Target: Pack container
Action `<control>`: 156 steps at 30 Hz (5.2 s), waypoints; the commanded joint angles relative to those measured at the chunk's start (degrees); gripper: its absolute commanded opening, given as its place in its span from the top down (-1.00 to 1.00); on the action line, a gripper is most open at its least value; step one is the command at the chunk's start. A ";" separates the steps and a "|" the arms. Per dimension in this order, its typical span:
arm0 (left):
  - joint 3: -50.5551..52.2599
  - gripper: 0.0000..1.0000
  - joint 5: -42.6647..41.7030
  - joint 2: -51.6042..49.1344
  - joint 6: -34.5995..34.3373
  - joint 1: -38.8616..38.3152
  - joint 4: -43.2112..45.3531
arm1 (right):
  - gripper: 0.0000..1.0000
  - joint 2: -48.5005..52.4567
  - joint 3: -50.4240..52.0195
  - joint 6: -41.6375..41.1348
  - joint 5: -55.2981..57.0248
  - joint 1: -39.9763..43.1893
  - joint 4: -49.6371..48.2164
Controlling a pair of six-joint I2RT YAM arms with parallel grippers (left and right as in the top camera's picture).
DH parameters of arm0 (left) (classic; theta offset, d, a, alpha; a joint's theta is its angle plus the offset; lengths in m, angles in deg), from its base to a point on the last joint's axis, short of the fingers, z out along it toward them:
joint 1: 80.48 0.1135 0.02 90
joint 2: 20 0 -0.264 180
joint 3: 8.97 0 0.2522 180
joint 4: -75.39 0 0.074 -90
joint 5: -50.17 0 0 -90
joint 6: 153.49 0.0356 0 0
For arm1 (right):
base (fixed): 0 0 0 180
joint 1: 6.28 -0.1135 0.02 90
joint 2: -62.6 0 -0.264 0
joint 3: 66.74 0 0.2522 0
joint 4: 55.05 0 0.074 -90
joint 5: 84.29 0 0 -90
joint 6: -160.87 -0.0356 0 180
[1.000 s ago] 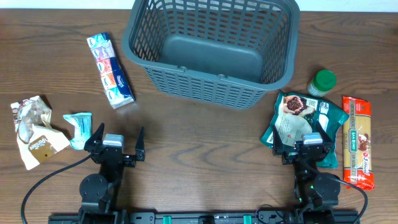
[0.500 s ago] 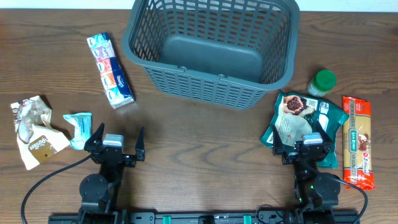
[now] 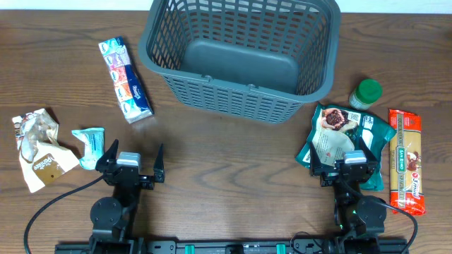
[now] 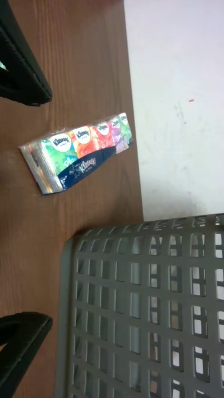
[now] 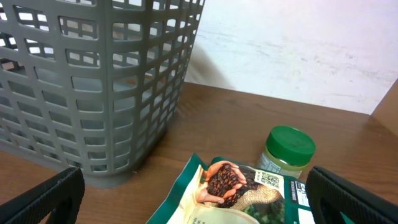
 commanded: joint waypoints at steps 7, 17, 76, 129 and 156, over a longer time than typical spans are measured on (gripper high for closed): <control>1.03 -0.97 -1.07 0.00 -0.87 0.04 -1.75 | -0.99 -0.35 0.26 -0.85 0.00 -0.46 0.13; 1.03 -0.97 -1.07 0.00 -0.87 0.04 -1.75 | -0.99 -0.35 0.26 -0.85 0.00 -0.46 0.13; -61.44 -0.97 -12.28 -47.43 -14.12 0.02 -47.43 | -0.99 38.45 -53.96 -26.77 -16.39 -0.46 53.02; -114.03 0.20 -1.62 -90.82 5.07 -12.41 -62.03 | 0.97 76.26 -86.84 -15.74 -6.62 -18.34 67.56; -113.92 0.63 -1.62 -101.15 7.72 -12.52 -66.01 | 0.97 82.68 -86.77 -12.98 0.04 -19.15 64.67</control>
